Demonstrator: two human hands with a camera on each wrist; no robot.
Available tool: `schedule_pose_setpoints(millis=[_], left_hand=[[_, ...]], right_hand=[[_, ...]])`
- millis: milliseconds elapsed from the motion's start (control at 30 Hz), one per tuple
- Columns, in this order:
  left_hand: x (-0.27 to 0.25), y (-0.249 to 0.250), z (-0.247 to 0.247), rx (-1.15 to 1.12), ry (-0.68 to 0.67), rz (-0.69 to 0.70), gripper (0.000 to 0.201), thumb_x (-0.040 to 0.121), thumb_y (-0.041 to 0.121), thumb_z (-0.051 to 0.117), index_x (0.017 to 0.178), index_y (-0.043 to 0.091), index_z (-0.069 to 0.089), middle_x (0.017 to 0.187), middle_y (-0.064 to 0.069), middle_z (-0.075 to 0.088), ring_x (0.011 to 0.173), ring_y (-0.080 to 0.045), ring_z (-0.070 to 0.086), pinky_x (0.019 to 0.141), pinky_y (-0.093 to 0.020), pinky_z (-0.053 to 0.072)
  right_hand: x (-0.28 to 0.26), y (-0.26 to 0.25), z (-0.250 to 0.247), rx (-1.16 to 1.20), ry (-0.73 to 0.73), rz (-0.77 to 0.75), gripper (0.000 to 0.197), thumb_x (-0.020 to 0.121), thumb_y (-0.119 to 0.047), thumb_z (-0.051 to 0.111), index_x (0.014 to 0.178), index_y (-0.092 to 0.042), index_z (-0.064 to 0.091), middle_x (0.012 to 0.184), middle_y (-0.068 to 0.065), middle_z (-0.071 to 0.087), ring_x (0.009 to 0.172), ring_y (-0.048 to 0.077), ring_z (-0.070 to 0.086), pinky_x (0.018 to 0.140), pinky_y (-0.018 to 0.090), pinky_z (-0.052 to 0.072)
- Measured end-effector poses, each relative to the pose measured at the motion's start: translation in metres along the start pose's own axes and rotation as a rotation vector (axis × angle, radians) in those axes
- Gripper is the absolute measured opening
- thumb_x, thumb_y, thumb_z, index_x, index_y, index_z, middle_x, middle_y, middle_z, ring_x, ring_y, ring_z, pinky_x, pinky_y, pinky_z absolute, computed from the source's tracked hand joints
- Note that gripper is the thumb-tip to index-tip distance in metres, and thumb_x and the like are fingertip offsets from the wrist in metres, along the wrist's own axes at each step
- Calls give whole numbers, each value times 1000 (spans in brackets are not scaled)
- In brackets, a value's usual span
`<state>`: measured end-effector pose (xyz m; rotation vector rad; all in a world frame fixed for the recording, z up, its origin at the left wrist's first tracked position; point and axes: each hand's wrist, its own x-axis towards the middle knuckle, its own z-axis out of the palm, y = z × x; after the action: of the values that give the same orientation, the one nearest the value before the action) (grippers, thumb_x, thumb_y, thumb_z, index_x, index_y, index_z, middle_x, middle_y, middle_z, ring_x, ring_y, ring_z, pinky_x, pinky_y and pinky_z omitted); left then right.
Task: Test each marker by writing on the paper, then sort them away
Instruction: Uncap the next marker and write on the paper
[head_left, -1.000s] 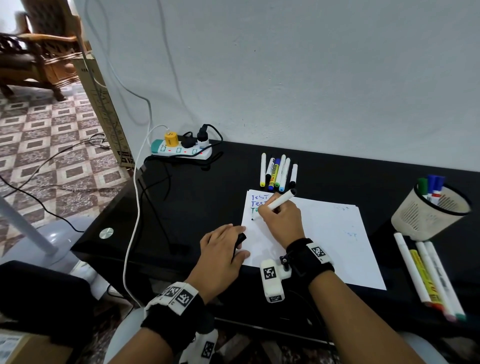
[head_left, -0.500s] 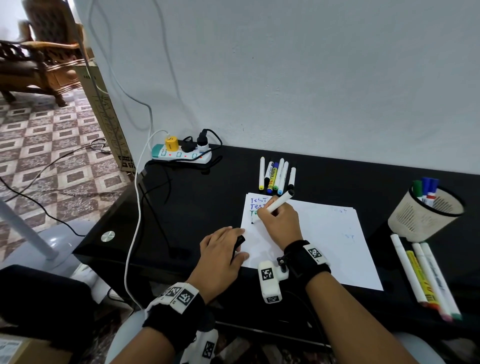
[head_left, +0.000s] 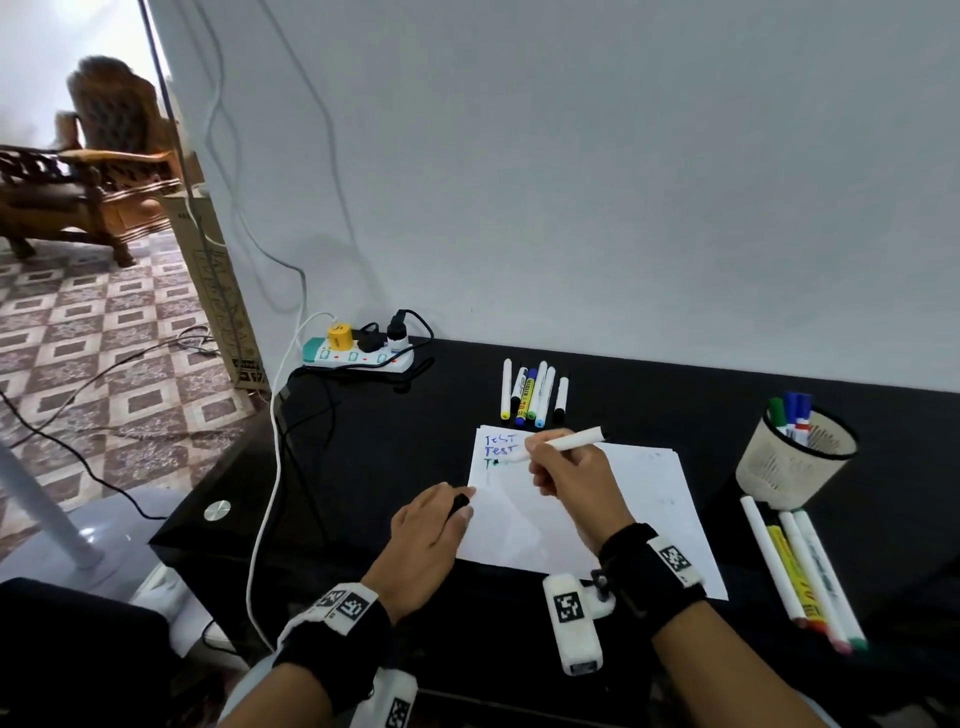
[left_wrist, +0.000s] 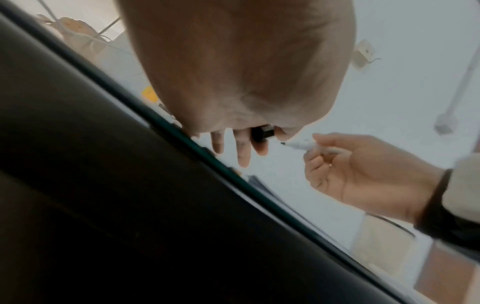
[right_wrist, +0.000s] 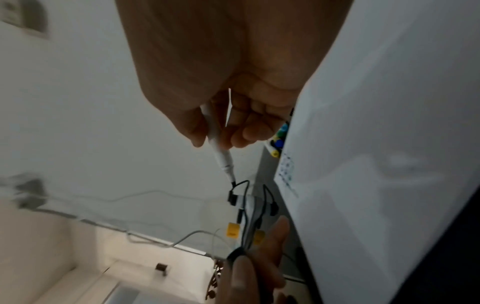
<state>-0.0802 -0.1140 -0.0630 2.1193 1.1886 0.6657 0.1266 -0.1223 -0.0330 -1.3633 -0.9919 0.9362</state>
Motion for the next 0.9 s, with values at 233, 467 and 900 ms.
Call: schedule_pose_setpoints(millis=[233, 467, 900], left_hand=[[-27, 54, -28, -133, -155, 133, 23, 104, 36, 41, 97, 27, 60, 99, 11, 69, 94, -13, 63, 88, -33, 49], [-41, 90, -43, -203, -205, 187, 19, 104, 30, 43, 102, 29, 63, 85, 5, 68, 83, -11, 61, 80, -30, 50], [-41, 131, -37, -438, -365, 165, 40, 97, 45, 41, 88, 15, 65, 65, 2, 40, 65, -13, 36, 65, -32, 32]], right_hand=[[-61, -62, -23, -24, -74, -121, 14, 97, -8, 63, 83, -9, 68, 61, 1, 57, 58, 10, 51, 55, 19, 44], [-89, -82, -32, -72, -150, -151, 15, 96, -5, 61, 82, -6, 67, 62, 4, 55, 59, 12, 50, 56, 19, 43], [-121, -76, -56, 249, -219, -229, 26, 92, -24, 67, 93, 2, 65, 67, 8, 56, 62, 15, 50, 58, 25, 44]])
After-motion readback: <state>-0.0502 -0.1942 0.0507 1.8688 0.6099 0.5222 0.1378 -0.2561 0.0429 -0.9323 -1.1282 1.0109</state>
